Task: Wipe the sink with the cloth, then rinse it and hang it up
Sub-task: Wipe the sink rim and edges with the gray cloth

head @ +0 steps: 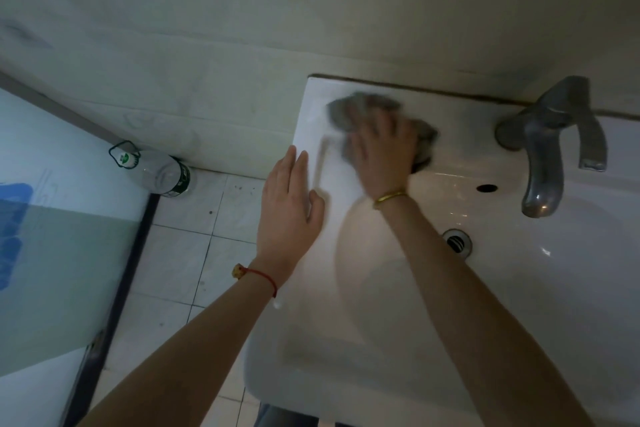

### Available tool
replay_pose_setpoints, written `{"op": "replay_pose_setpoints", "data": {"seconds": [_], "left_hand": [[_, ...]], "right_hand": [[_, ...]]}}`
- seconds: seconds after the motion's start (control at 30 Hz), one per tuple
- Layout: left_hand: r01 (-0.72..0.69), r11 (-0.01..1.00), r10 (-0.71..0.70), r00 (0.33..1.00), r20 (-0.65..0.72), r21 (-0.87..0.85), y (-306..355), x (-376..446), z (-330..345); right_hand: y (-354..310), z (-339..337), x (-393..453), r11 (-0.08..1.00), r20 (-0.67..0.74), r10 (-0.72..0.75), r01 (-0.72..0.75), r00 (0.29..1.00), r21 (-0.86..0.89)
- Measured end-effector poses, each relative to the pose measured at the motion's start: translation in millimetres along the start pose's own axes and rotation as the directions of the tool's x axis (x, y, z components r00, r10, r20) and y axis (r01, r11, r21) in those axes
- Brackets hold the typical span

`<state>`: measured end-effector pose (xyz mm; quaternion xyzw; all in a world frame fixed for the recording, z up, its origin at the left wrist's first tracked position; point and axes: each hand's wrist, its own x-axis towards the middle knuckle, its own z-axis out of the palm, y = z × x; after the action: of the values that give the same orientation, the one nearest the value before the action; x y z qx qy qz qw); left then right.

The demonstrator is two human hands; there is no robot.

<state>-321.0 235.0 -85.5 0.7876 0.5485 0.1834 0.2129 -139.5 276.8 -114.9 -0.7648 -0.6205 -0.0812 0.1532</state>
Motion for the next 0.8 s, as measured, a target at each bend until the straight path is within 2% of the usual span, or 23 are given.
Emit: {"op": "replay_pose_setpoints", "data": {"seconds": [0.07,0.17,0.3,0.43,0.5,0.6,0.7,0.8], "left_hand": [[-0.005,1.000,0.005,1.000,0.009,-0.011,-2,1,1],[-0.023,0.999,0.023,1.000,0.003,-0.049,-5,3,1],[-0.041,0.998,0.041,0.999,-0.001,-0.042,-5,-10,-5],[-0.152,0.986,0.148,0.987,0.062,0.072,-10,-49,-16],[-0.185,0.976,0.172,0.978,0.117,0.113,-17,-69,-22],[-0.215,0.968,0.194,0.969,0.155,0.132,-28,-94,-29],[-0.224,0.967,0.203,0.965,0.168,0.119,-33,-111,-34],[-0.243,0.961,0.215,0.957,0.195,0.129,-30,-131,-40]], "right_hand": [[-33,3,-14,0.991,0.081,-0.136,0.135,0.987,0.019],[-50,-6,-54,0.986,0.042,-0.074,0.067,0.996,0.153],[-29,-17,-82,0.966,0.138,-0.160,0.126,0.977,0.227],[-40,-19,-60,0.990,0.279,0.014,-0.053,0.960,0.132],[-50,-27,-67,0.989,0.315,0.046,-0.088,0.948,0.121],[-54,-46,-108,0.972,0.378,-0.027,-0.064,0.926,0.225],[-59,-79,-164,0.932,0.473,-0.144,-0.042,0.869,0.361],[-60,-117,-205,0.916,0.556,-0.259,0.019,0.790,0.401]]}}
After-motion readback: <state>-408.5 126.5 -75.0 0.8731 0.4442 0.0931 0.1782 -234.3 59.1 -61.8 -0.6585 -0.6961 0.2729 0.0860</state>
